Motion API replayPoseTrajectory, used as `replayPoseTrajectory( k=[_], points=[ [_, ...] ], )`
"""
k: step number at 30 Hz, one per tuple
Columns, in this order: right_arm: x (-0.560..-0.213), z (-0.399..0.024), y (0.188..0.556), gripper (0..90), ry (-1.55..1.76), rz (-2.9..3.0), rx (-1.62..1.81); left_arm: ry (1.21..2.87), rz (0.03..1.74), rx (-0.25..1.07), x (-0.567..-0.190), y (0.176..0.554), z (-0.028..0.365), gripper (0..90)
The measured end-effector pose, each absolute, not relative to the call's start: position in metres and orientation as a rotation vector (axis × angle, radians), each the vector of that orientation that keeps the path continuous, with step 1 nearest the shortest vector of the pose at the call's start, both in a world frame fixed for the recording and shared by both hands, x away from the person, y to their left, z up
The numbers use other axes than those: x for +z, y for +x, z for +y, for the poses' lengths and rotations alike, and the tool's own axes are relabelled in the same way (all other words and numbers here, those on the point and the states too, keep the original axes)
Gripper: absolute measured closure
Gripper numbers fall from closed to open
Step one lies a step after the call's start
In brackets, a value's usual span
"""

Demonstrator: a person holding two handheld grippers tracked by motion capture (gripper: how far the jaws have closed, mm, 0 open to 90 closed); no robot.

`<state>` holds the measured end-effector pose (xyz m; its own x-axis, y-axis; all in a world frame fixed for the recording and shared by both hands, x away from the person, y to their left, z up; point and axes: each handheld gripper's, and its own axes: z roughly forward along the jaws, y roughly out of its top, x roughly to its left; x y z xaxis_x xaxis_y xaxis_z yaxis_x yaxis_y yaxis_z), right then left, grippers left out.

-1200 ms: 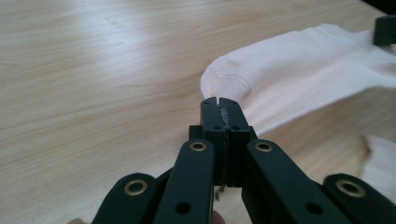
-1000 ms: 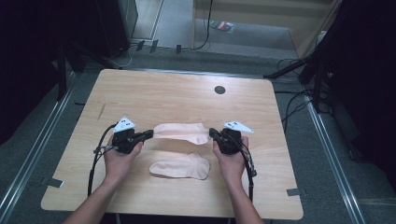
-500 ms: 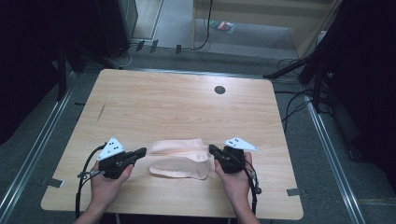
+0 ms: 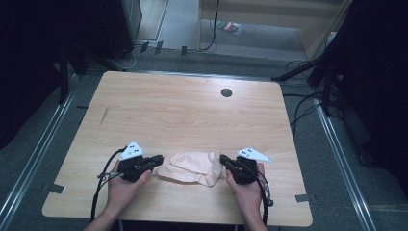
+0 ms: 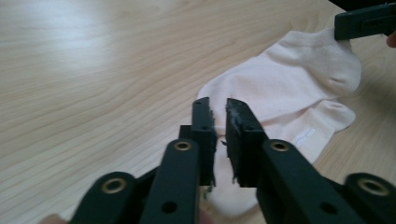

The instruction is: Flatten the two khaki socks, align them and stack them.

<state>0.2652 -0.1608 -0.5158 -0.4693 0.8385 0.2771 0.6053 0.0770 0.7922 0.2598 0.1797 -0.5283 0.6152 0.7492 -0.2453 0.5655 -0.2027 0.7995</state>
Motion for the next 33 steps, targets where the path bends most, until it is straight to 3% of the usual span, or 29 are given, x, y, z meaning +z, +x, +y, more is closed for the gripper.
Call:
replayPoseTrajectory(
  k=[8,11,15,21,33],
  points=[
    [-0.519,-0.163,0.266,90.0,1.468,2.106,1.347,1.947,1.077,0.204,-0.538,0.277,0.155,55.9],
    [-0.519,-0.161,0.266,90.0,1.469,2.113,1.347,1.975,1.070,0.214,-0.538,0.283,0.146,55.1],
    [-0.519,-0.160,0.266,89.9,1.467,2.114,1.357,2.049,1.050,0.240,-0.536,0.291,0.134,60.8],
    [-0.519,-0.161,0.265,89.9,1.467,2.110,1.371,2.103,1.053,0.232,-0.538,0.295,0.132,88.4],
    [-0.509,-0.164,0.262,89.9,1.449,2.066,1.421,1.959,0.994,0.304,-0.511,0.272,0.163,90.0]
  ],
)
